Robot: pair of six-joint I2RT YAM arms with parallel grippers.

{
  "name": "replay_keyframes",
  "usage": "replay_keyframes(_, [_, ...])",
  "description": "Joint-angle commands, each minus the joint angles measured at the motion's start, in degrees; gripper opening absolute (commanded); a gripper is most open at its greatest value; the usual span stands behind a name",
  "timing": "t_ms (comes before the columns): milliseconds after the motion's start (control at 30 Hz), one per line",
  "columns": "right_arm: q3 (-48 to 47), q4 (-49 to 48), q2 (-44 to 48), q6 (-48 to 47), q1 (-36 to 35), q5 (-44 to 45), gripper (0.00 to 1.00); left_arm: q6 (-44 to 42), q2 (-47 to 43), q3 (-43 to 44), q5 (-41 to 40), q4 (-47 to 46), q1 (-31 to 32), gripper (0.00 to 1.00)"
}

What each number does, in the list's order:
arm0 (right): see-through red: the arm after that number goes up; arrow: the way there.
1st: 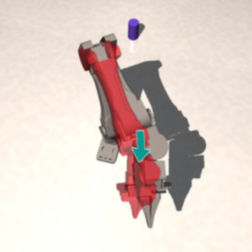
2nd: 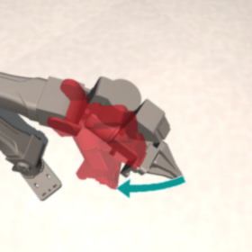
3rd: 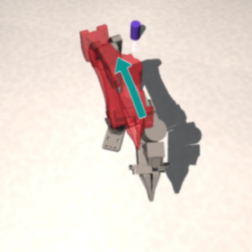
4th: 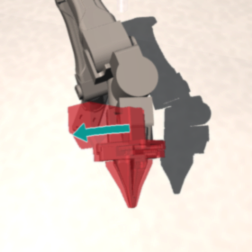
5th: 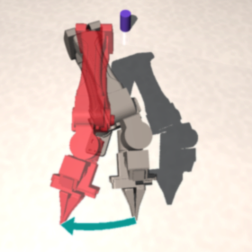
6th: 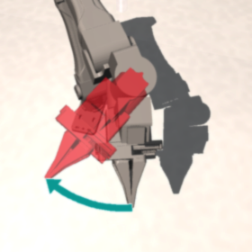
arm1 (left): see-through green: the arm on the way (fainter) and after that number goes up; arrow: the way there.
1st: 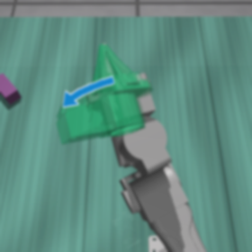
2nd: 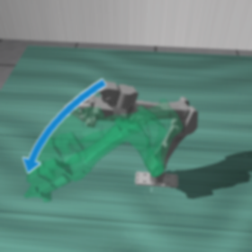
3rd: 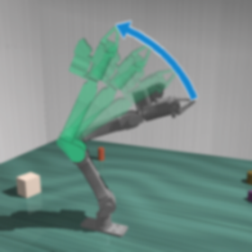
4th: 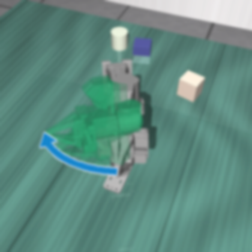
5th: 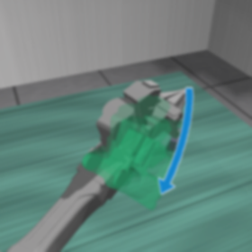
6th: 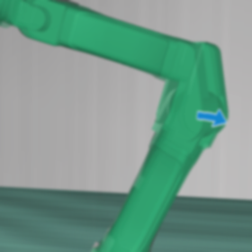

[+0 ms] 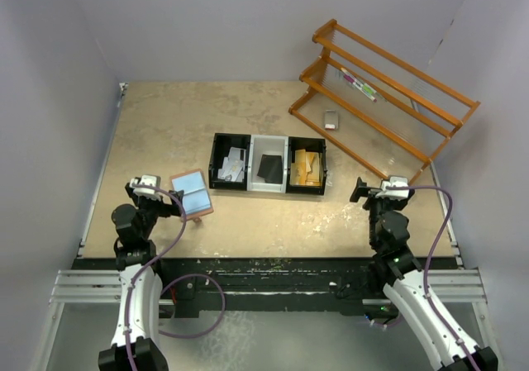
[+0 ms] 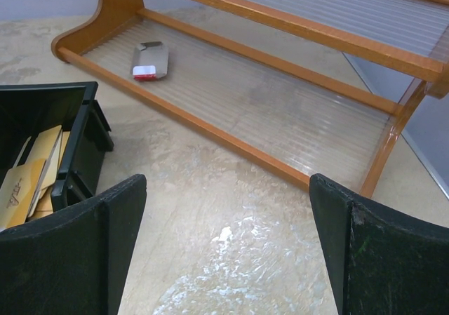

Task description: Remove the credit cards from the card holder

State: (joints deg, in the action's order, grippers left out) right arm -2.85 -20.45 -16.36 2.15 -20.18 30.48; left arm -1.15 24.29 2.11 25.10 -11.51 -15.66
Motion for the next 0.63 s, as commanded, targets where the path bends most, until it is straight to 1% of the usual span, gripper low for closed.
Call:
replay_keyframes(0, [-0.18, -1.96, 0.35, -0.38, 0.17, 0.63, 1.00, -0.35, -0.04, 0.06, -0.14, -2.55, 0.23, 0.99])
replay_keyframes(600, [-0.16, -1.97, 0.37, -0.32, 0.17, 0.63, 1.00, -0.71, 1.50, 0.35, 0.49, -3.50, 0.20, 0.99])
